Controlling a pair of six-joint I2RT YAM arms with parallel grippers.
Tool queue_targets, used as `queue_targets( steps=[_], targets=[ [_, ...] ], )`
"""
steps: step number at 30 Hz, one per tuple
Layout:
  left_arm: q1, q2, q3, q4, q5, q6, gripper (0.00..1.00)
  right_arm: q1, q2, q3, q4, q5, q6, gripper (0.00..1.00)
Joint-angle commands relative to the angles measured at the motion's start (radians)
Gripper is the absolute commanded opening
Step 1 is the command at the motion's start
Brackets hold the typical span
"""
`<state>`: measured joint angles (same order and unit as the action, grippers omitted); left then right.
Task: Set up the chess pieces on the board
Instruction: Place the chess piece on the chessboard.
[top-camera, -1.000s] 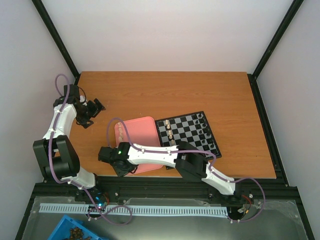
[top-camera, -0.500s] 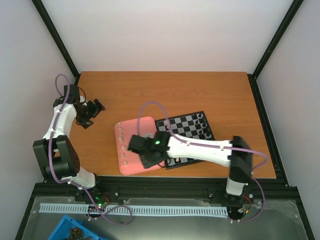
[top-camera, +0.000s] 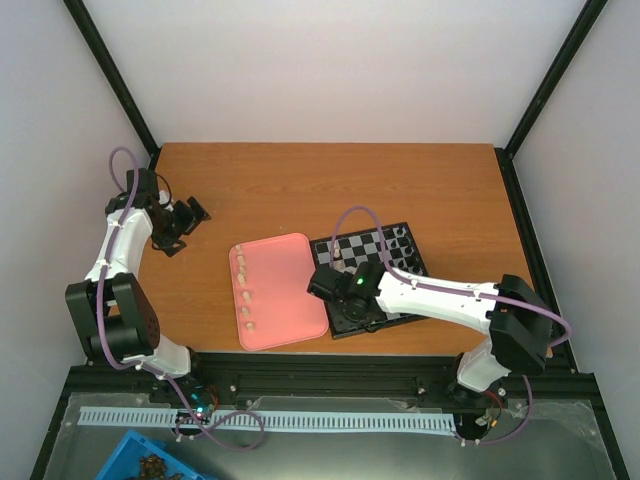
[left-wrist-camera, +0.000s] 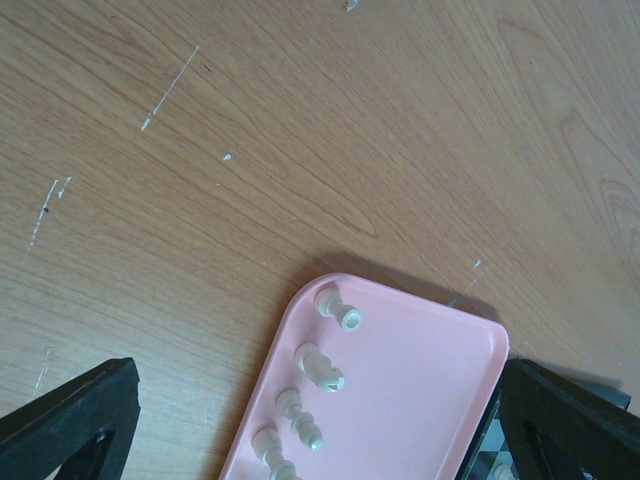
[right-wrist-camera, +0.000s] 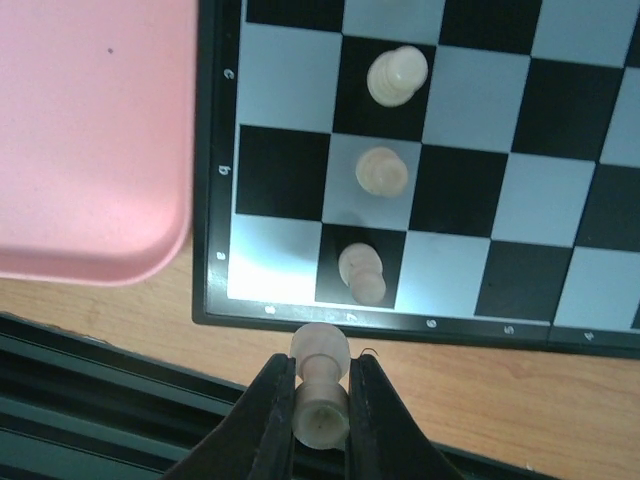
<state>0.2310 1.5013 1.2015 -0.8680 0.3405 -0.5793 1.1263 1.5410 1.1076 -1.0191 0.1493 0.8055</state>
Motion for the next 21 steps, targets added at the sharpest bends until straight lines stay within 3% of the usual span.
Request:
queue_targets(
  steps=[1,21],
  targets=[
    [0.004,-0.024,0.016,0.009,0.0,0.021,1.0,-0.016,0.002,-0.011,0.078,0.005,-0.028,0.03],
    [0.004,-0.035,0.009,0.006,0.0,0.026,1.0,-0.017,0.112,-0.009,0.139,-0.034,-0.086,0.03]
  ],
)
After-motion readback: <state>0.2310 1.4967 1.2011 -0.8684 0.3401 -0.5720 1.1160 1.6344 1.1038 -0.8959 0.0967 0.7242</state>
